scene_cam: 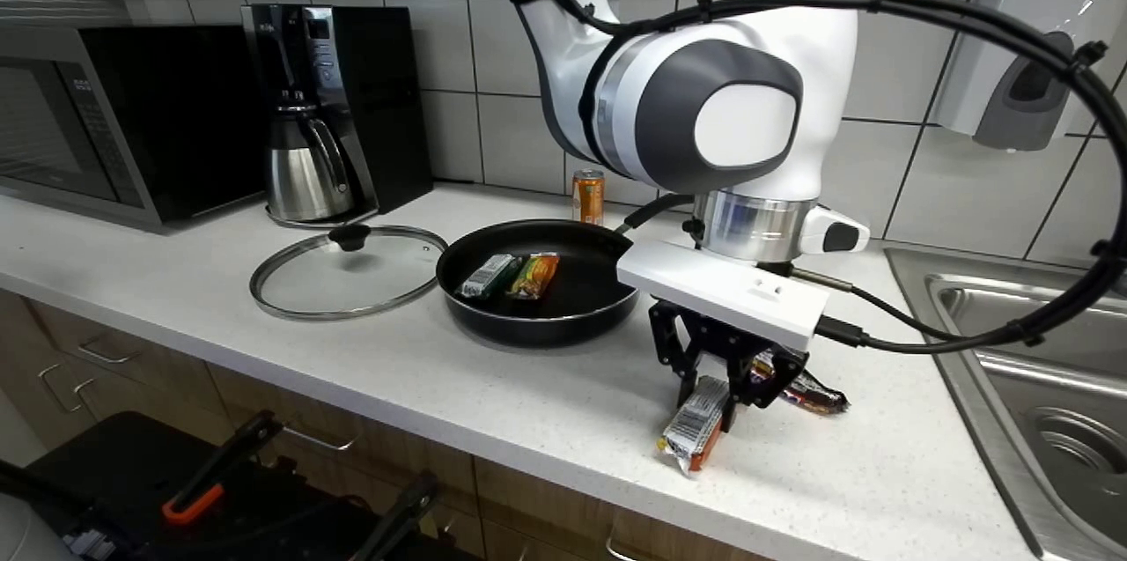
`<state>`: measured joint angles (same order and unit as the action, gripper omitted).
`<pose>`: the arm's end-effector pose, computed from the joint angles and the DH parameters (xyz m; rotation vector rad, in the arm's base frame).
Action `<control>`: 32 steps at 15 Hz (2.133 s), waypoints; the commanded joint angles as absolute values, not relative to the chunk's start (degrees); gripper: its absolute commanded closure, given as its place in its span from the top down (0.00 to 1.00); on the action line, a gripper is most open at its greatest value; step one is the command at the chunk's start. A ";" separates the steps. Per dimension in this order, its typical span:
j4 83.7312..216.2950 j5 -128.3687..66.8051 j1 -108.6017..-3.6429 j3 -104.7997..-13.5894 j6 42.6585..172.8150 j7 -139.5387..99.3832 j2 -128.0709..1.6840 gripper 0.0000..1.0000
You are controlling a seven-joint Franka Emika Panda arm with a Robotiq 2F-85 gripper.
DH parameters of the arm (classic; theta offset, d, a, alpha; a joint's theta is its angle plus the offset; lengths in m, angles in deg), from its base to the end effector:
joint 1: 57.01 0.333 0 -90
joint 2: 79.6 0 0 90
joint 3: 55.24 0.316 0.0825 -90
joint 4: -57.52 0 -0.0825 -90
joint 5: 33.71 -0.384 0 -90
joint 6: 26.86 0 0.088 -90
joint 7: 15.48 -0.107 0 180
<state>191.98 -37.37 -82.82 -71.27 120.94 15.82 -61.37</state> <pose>0.3736 -0.3428 0.1963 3.1161 -0.3584 -0.1407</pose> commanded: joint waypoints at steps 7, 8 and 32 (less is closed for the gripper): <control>191.88 -28.35 -79.08 -71.98 119.73 9.24 -67.71 0.17; 191.64 -27.30 -78.27 -71.88 119.60 8.16 -68.09 0.17; 182.99 -22.15 -64.57 -63.07 117.66 1.39 -64.05 0.17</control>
<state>185.50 -22.41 -64.86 -64.65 120.47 1.42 -65.82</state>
